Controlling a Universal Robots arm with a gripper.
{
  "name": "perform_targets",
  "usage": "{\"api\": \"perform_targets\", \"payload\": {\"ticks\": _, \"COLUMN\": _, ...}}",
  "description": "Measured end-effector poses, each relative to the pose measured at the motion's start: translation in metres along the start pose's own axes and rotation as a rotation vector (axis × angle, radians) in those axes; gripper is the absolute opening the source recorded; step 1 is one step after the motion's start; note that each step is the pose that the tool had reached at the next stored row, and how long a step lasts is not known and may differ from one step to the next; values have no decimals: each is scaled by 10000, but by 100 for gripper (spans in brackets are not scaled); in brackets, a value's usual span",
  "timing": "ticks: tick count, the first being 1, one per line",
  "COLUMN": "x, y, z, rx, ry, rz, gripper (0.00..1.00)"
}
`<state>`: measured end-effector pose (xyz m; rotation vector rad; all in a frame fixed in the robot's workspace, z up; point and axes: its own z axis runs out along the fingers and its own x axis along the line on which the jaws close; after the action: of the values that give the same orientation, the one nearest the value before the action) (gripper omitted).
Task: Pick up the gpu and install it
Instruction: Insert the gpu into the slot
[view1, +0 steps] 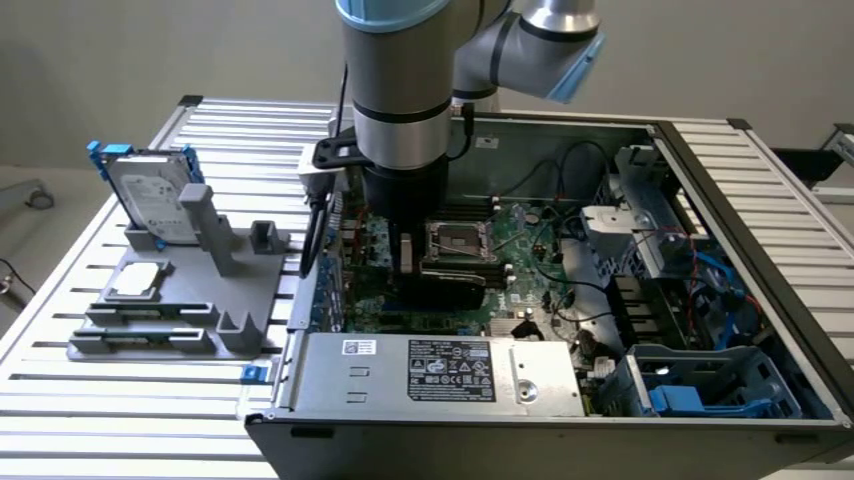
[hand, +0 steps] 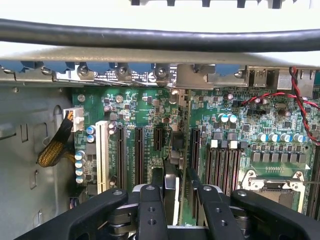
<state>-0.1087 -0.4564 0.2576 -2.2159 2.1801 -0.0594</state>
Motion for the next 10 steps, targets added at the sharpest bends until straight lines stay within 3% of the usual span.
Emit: {"api": "perform_targets", "payload": {"ticks": 10, "x": -1, "y": -1, "z": -26, "rx": 1, "ry": -7, "rz": -7, "gripper": 27}}
